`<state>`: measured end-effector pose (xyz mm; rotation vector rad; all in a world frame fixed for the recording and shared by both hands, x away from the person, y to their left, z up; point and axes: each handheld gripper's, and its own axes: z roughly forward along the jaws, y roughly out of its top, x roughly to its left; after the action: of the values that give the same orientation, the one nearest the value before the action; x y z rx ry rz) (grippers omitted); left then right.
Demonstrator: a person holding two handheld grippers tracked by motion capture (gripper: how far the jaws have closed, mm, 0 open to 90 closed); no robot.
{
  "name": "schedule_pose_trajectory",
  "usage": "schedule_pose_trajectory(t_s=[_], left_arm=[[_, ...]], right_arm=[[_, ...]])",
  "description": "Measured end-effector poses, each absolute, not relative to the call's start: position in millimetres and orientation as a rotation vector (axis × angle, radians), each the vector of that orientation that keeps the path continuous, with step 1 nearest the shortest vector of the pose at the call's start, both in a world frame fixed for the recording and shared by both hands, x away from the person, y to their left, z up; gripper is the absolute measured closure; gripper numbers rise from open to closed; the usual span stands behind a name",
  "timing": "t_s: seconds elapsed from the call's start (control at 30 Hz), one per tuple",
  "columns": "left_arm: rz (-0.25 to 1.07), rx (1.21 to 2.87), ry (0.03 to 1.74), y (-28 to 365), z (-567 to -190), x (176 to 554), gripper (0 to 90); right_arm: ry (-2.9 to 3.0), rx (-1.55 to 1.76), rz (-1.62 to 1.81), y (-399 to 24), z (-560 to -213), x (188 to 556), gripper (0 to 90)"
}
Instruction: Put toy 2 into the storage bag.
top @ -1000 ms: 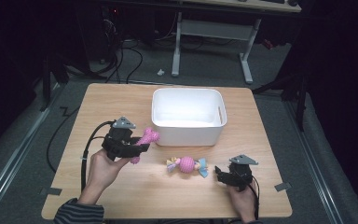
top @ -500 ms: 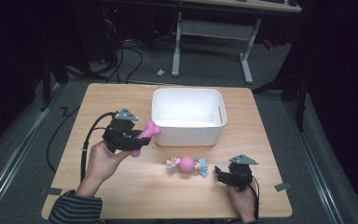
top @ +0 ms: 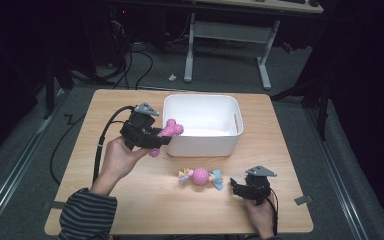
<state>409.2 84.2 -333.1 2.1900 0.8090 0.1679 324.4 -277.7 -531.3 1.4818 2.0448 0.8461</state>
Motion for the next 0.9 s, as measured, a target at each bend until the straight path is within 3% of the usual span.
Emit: schedule_pose_trajectory(t_s=[0.9], left_arm=[[0.157, 2.209, 0.809, 51, -325, 452, 58.6]], right_arm=[[2.049, 1.483, 0.848, -277, -531, 324, 24.0]])
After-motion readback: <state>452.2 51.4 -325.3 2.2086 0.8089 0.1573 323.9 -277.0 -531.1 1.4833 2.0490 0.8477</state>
